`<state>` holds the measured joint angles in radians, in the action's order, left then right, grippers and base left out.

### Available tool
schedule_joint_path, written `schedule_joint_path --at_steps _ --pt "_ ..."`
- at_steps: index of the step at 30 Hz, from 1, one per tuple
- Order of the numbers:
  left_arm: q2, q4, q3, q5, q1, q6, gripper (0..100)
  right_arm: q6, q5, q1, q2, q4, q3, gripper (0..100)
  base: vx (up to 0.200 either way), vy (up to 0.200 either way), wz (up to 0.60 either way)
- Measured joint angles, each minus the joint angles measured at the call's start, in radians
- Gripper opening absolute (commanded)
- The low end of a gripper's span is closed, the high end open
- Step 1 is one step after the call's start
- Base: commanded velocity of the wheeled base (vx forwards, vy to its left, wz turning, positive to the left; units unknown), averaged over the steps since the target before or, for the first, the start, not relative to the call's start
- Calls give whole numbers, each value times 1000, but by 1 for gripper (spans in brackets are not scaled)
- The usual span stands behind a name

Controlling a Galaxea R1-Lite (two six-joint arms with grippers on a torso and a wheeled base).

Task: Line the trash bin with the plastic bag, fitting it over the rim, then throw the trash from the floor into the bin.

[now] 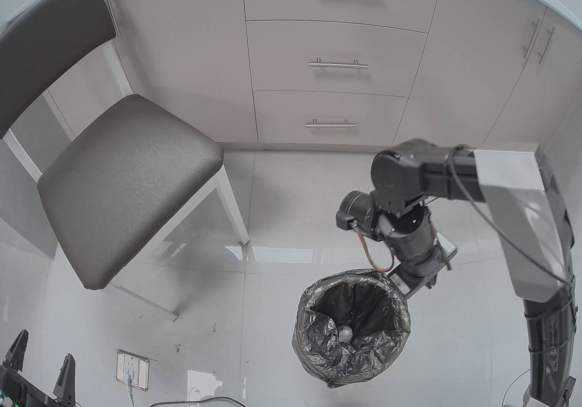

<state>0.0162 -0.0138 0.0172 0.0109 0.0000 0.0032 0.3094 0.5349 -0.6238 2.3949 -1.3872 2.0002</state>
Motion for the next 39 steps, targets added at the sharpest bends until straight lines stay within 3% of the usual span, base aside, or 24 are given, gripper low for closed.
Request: schedule_joint_path --at_steps 4,9,12,19,22,26,32,36,39 --pt "0 0 0 0 0 0 100 41 20 4 -109 -131 0 0 0 0 0" --pt "0 0 0 0 0 0 100 66 89 16 -279 -144 0 0 0 0 0" --pt "0 0 0 0 0 0 100 63 204 25 -380 -145 0 0 0 0 0" --pt "0 0 0 0 0 0 100 43 570 59 -558 -146 0 0 0 0 0" --pt "0 0 0 0 0 0 100 35 644 69 -639 -147 0 0 0 0 0" --pt "0 0 0 0 0 0 100 -16 663 82 -755 -147 0 0 0 0 0" --pt "0 0 0 0 0 0 100 -207 666 103 -927 -148 0 0 0 0 0" --pt "0 0 0 0 0 0 100 -251 647 176 -1012 -148 0 0 0 0 0" --pt "0 0 0 0 0 0 100 -279 594 245 -1061 -148 0 0 0 0 0"
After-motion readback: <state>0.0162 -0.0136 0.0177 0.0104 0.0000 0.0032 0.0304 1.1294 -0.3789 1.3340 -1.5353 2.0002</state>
